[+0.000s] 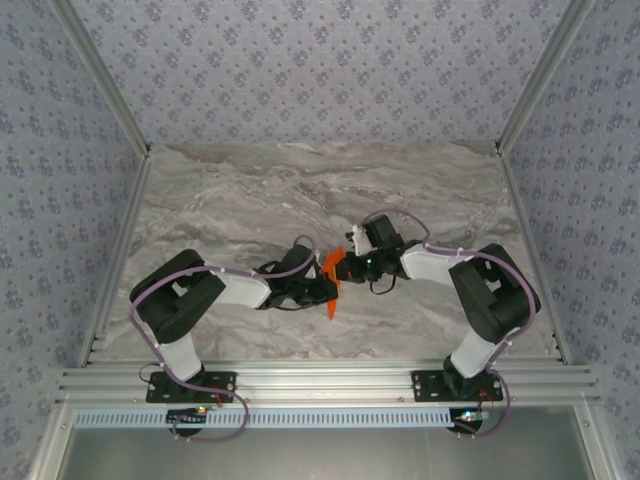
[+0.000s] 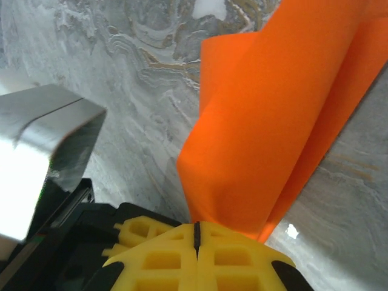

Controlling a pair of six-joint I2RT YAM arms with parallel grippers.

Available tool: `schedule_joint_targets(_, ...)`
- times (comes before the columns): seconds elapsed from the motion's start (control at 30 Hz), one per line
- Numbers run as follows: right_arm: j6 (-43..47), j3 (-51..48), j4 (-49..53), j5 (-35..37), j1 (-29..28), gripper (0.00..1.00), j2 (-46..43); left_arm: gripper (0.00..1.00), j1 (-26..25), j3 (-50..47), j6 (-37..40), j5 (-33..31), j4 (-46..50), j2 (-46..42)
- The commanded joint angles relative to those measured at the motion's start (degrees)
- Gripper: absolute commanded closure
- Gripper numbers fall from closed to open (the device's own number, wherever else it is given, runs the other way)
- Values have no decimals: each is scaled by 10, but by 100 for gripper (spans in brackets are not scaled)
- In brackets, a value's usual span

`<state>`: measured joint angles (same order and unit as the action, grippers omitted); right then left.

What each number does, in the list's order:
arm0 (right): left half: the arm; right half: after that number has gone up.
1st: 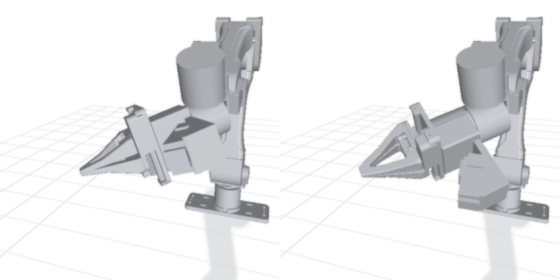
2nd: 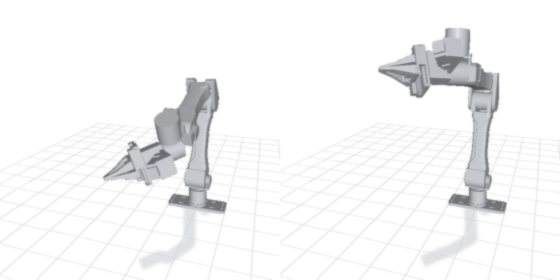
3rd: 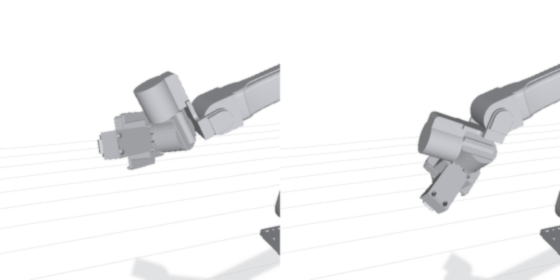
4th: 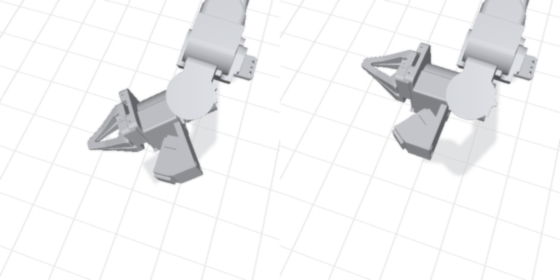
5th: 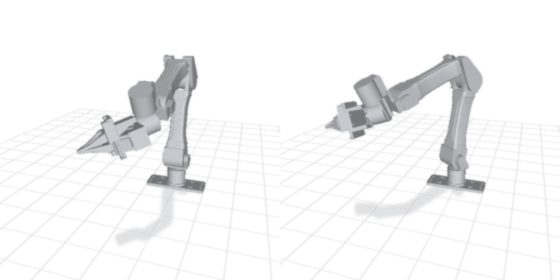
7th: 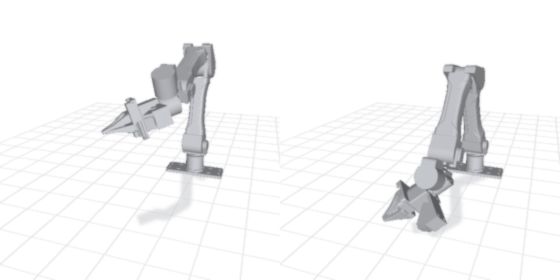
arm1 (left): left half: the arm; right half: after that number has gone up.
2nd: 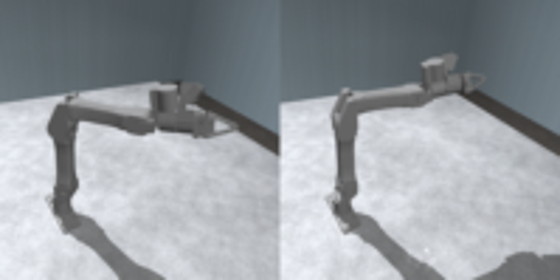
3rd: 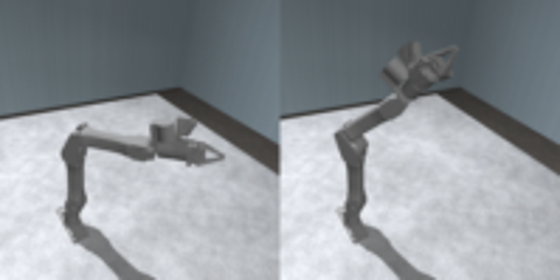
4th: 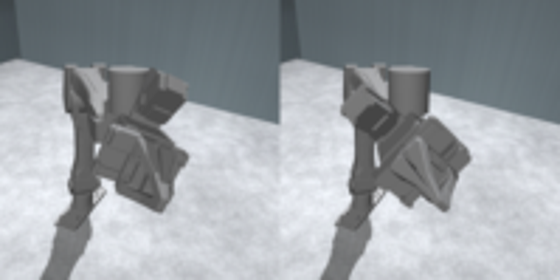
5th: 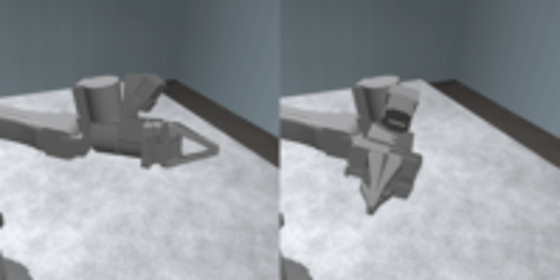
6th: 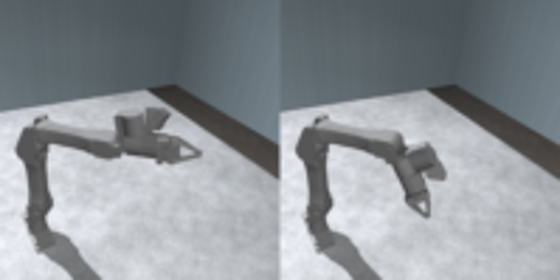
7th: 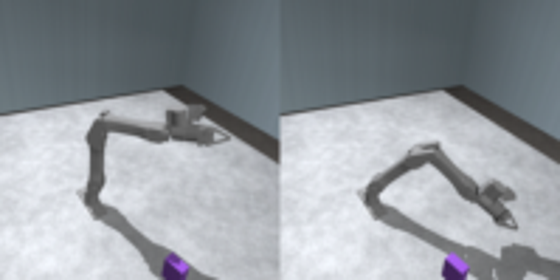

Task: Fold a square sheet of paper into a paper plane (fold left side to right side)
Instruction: Fold the wing for the fifth time at the center of the table.

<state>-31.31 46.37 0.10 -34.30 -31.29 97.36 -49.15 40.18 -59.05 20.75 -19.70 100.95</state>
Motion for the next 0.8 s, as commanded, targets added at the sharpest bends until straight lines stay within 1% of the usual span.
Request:
schedule_joint_targets(0.0,-9,23,-9,-1,-6,97,26,92,-7,-17,0,-17,78,14)
schedule_joint_targets(0.1,-6,31,-6,6,-8,97,38,92,-7,-16,1,-16,79,15)
schedule_joint_targets(0.33,27,51,45,64,-9,97,62,92,-6,-15,0,-14,80,19)
schedule_joint_targets(0.6,56,74,86,112,-7,98,80,92,-7,-16,-3,-15,83,21)
schedule_joint_targets(0.77,65,81,86,116,6,97,86,93,-6,-16,-6,-13,82,28)
